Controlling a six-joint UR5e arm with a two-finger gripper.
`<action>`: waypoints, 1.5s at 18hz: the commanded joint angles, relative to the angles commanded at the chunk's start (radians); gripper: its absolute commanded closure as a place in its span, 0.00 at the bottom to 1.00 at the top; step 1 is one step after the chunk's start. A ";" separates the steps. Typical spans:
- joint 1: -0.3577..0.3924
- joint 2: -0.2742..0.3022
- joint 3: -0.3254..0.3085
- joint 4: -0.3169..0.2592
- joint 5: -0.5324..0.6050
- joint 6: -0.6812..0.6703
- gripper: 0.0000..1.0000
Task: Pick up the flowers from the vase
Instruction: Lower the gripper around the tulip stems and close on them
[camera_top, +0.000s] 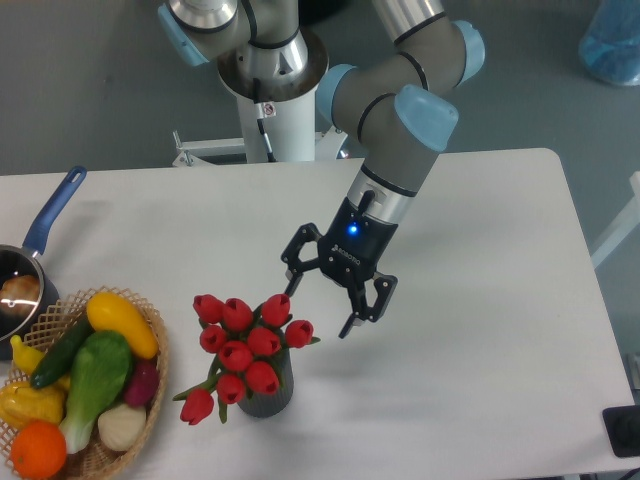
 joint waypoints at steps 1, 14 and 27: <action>-0.002 -0.003 0.008 0.000 -0.005 -0.017 0.00; -0.044 -0.066 0.074 0.002 -0.040 -0.045 0.00; -0.048 -0.067 0.069 0.000 -0.126 -0.040 0.33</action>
